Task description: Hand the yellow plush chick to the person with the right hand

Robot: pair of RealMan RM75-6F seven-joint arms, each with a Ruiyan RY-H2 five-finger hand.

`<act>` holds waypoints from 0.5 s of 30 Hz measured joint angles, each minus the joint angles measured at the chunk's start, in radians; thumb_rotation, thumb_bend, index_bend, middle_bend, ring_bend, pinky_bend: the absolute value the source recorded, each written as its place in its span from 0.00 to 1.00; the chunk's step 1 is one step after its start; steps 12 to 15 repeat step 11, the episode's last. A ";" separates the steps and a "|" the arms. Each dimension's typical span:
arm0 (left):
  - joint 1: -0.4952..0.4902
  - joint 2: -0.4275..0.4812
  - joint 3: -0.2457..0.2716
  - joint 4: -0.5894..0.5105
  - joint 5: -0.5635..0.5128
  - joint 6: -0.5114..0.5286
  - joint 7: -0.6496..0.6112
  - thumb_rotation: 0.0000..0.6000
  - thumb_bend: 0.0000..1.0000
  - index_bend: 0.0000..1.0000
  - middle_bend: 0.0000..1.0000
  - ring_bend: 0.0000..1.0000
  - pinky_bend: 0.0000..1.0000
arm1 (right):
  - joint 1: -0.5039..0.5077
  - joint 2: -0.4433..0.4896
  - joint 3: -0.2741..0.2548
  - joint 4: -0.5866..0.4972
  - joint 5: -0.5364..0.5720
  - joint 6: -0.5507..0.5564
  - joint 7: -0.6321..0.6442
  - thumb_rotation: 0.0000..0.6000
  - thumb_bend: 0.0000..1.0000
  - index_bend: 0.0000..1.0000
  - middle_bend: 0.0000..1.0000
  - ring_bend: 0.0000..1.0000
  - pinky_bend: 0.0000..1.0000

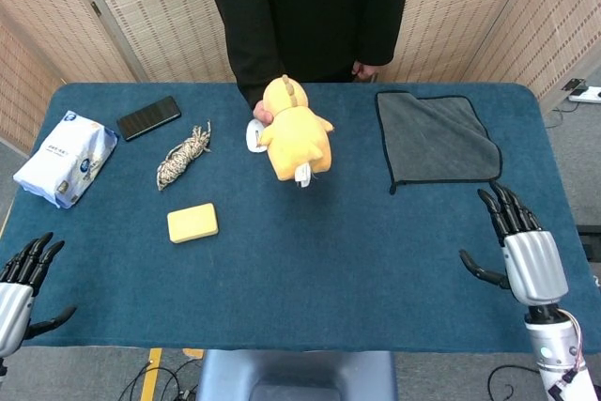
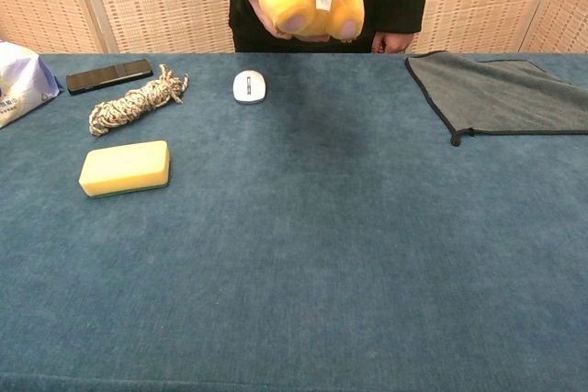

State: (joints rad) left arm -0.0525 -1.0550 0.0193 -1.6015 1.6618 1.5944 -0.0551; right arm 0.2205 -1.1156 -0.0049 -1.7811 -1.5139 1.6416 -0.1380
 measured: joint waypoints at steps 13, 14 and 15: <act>0.005 -0.017 0.010 0.002 0.033 0.010 0.049 1.00 0.22 0.00 0.00 0.00 0.18 | -0.140 -0.082 -0.059 0.274 -0.041 0.049 0.047 1.00 0.20 0.00 0.00 0.00 0.01; 0.005 -0.017 0.010 0.002 0.033 0.010 0.049 1.00 0.22 0.00 0.00 0.00 0.18 | -0.140 -0.082 -0.059 0.274 -0.041 0.049 0.047 1.00 0.20 0.00 0.00 0.00 0.01; 0.005 -0.017 0.010 0.002 0.033 0.010 0.049 1.00 0.22 0.00 0.00 0.00 0.18 | -0.140 -0.082 -0.059 0.274 -0.041 0.049 0.047 1.00 0.20 0.00 0.00 0.00 0.01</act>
